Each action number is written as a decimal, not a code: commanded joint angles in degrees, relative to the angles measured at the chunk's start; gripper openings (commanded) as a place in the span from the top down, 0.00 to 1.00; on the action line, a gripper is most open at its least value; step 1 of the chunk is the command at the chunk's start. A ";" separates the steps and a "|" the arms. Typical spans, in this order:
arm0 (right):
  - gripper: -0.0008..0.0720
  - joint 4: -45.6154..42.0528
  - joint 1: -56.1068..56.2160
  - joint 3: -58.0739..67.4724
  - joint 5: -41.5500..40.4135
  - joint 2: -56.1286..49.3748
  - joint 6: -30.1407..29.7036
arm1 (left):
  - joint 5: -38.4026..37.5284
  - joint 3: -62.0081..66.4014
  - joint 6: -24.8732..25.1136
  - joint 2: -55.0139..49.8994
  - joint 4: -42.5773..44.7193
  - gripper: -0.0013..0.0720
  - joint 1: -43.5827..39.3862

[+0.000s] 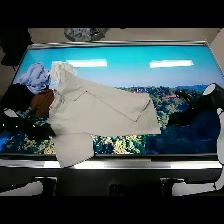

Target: Fold the shirts.

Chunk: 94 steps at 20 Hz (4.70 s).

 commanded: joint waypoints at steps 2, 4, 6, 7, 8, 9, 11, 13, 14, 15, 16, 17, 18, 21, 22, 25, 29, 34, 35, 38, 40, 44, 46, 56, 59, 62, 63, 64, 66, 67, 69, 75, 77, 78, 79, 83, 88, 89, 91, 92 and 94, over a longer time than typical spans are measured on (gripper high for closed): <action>0.08 0.61 -0.20 -3.23 -1.84 0.04 -2.71 | 7.67 -2.73 -0.24 -1.25 -2.89 0.47 -3.32; 0.08 1.92 -0.20 -5.49 -2.62 0.04 -3.85 | 8.61 -2.73 -0.28 -1.22 -2.89 0.86 -4.79; 0.08 3.98 -0.20 -8.13 -5.44 0.04 -3.96 | 8.41 -2.69 -0.24 -1.16 -2.89 0.95 -5.75; 0.08 6.10 -0.17 -9.53 -7.26 0.02 -3.89 | 8.33 -2.69 -0.22 -0.94 -2.89 0.95 -6.03; 0.08 9.51 -0.17 -10.97 -8.92 0.02 -3.96 | 8.15 -2.69 0.04 -0.61 -2.91 0.95 -6.10; 0.09 12.85 -0.17 -12.52 -10.88 0.02 -4.48 | 8.13 -2.69 0.31 -0.17 -2.89 0.95 -6.08; 0.17 13.49 -0.17 -14.34 -14.29 -0.31 -4.24 | 8.15 -2.64 0.63 0.92 -2.89 0.95 -6.08; 0.19 14.56 -0.17 -14.49 -14.47 -1.70 -3.63 | 8.15 -2.64 0.63 1.73 -2.89 0.95 -6.08; 0.19 15.98 -0.17 -14.49 -14.23 -2.49 -3.63 | 8.33 -2.60 0.66 1.88 -2.89 0.95 -6.08; 0.25 16.90 -0.17 -14.47 -14.29 -3.06 -3.58 | 8.57 -2.08 1.20 1.84 -2.89 0.95 -6.05; 0.32 17.55 -0.17 -14.47 -14.29 -3.50 -3.58 | 8.37 -0.81 1.95 1.86 -2.89 0.95 -6.08; 0.40 17.73 -0.17 -14.49 -14.27 -3.80 -3.43 | 8.07 0.92 1.92 1.86 -2.91 0.95 -6.08; 0.47 17.88 -0.17 -14.47 -14.45 -3.96 -3.45 | 7.34 3.15 1.92 1.86 -2.93 0.95 -6.08; 0.93 18.99 -0.17 -14.40 -13.35 -3.91 -4.87 | 4.02 9.16 1.92 1.86 -2.93 0.95 -6.08; 0.93 20.31 -0.20 -13.73 -11.85 -3.74 -7.61 | 2.21 11.43 1.92 1.86 -2.91 0.95 -6.08; 0.93 20.76 -0.31 -3.76 -6.91 0.24 -11.80 | -1.40 22.40 1.92 3.89 -2.97 0.96 -6.75; 0.93 21.20 -0.33 21.42 -12.61 14.16 -11.85 | 4.33 50.58 1.92 11.32 -14.86 0.96 -9.94; 0.93 1.27 -0.31 42.91 -37.40 37.68 -9.73 | 20.00 76.74 -0.72 21.38 -13.46 0.96 -10.84; 0.93 -2.29 -0.31 42.88 -38.91 41.88 -7.10 | 21.81 74.88 -0.70 24.76 -13.42 0.96 -10.84; 0.93 -6.32 -0.31 42.84 -34.93 48.78 -5.18 | 21.86 66.29 -0.70 32.70 -13.40 0.96 -10.84; 0.93 -7.54 -0.31 42.86 -30.03 50.58 -5.16 | 21.77 64.61 -0.68 35.08 -12.92 0.96 -10.84; 0.93 -7.72 -0.31 42.84 -22.49 50.29 -5.14 | 21.40 66.47 -0.72 35.58 -11.30 0.96 -10.84; 0.93 -8.31 -0.31 42.84 -18.75 48.57 -5.11 | 18.45 66.47 -3.32 35.10 -7.02 0.96 -10.84; 0.93 -9.14 5.51 24.48 3.48 6.34 -5.16 | -3.21 48.11 -1.92 2.03 -5.64 0.96 -13.16; 0.93 -9.01 9.60 23.54 -11.82 -6.32 -2.43 | 1.01 44.59 0.66 -11.10 -5.68 0.96 -15.37; 0.93 -8.28 10.40 23.80 -29.55 -12.17 0.79 | 13.77 44.85 0.63 -20.11 -7.02 0.95 -17.20; 0.93 -8.15 10.40 23.80 -35.12 -12.96 2.36 | 18.99 44.85 0.59 -21.88 -7.32 0.95 -17.66; 0.93 -8.15 10.40 23.80 -40.46 -13.18 3.58 | 23.80 44.85 0.57 -23.10 -7.87 0.95 -17.97; 0.93 -7.23 10.40 23.80 -50.01 -13.14 5.49 | 32.22 44.85 0.37 -24.44 -9.51 0.95 -18.21; 0.93 -6.40 10.40 23.80 -53.35 -13.16 6.51 | 35.50 44.87 0.37 -24.74 -10.62 0.95 -18.16; 0.93 -5.29 10.40 23.80 -57.31 -13.18 6.91 | 36.74 45.97 -0.02 -25.77 -11.89 0.95 -17.90; 0.93 -4.72 10.40 23.74 -52.61 -13.92 6.91 | 33.79 52.00 0.39 -28.92 -11.89 0.95 -18.29; 0.93 -4.22 10.40 23.74 -47.52 -14.84 6.93 | 28.37 52.00 0.42 -29.94 -11.87 0.95 -18.34; 0.93 -4.20 10.40 23.76 -45.46 -14.67 6.91 | 24.83 52.02 0.42 -29.94 -11.87 0.95 -17.99; 0.93 -4.59 10.34 23.76 -43.50 -13.79 6.82 | 21.51 52.22 0.50 -29.35 -11.76 0.95 -17.53; 0.93 -9.88 10.36 23.74 -30.25 -9.31 2.75 | 0.44 52.68 -0.39 -24.79 -2.32 0.95 -15.96; 0.93 -11.45 10.40 23.74 -12.50 -12.92 0.96 | -17.25 50.69 -4.15 -24.90 0.39 0.95 -16.39; 0.93 -11.39 10.40 23.74 -10.97 -13.90 1.01 | -17.57 49.66 -5.03 -24.90 0.35 0.95 -16.61; 0.93 -9.51 10.40 23.71 -9.46 -15.19 1.03 | -17.62 46.84 -7.48 -24.90 0.17 0.95 -17.25; 0.93 -8.39 10.40 23.67 -9.31 -15.54 1.03 | -17.42 45.40 -7.58 -24.90 0.22 0.95 -17.75; 0.93 -8.35 10.40 23.61 -9.97 -15.69 1.05 | -17.33 43.28 -7.65 -24.90 0.22 0.96 -18.21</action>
